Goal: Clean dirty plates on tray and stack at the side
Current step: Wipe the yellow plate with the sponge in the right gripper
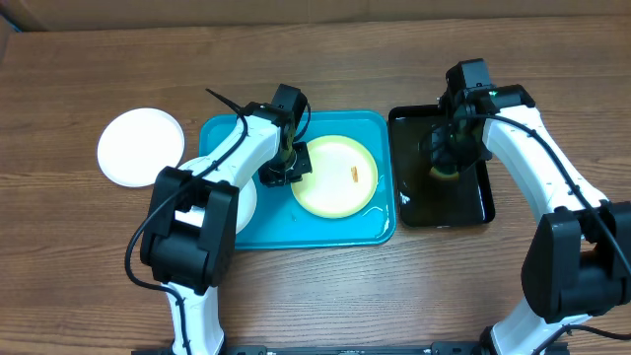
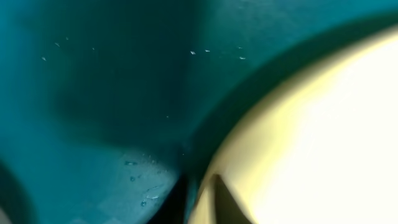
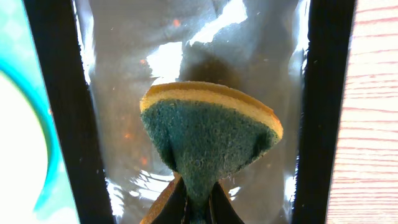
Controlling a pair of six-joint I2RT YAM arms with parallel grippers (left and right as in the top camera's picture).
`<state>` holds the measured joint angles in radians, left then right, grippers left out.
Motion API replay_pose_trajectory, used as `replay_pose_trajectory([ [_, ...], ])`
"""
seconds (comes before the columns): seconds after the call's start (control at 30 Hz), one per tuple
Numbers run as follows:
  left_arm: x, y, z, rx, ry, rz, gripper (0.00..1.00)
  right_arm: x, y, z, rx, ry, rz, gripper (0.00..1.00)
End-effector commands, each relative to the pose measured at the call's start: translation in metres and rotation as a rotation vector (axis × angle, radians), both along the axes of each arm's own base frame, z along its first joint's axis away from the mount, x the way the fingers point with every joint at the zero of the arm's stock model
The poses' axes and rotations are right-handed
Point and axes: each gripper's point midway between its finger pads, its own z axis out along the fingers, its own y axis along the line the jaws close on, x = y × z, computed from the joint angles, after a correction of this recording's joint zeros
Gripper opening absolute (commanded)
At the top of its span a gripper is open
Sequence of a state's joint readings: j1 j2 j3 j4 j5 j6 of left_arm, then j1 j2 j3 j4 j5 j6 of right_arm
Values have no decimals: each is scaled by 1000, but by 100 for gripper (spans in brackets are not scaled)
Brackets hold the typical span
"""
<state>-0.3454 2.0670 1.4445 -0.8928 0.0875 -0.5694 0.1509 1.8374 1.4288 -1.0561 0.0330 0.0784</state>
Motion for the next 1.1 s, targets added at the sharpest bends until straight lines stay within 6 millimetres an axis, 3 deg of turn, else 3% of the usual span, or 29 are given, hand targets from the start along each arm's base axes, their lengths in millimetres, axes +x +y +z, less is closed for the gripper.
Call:
replay_pose_trajectory([
  [0.0, -8, 10, -12, 53, 31, -13, 4, 6, 7, 14, 40, -36, 15, 4],
  [0.13, -14, 12, -12, 62, 59, 11, 4, 7, 15, 15, 77, -42, 57, 4],
  [0.33, -14, 11, -12, 62, 57, -2, 4, 9, 71, 24, 273, -81, 228, 4],
  [0.57, -15, 12, -12, 63, 61, -19, 4, 7, 143, 31, 256, -177, 403, 4],
  [0.77, -17, 12, -12, 66, 66, -34, 4, 7, 161, 16, 5, -254, 450, 4],
  [1.07, -18, 13, -12, 67, 71, -44, 4, 20, 158, -37, -141, -239, 445, 4],
])
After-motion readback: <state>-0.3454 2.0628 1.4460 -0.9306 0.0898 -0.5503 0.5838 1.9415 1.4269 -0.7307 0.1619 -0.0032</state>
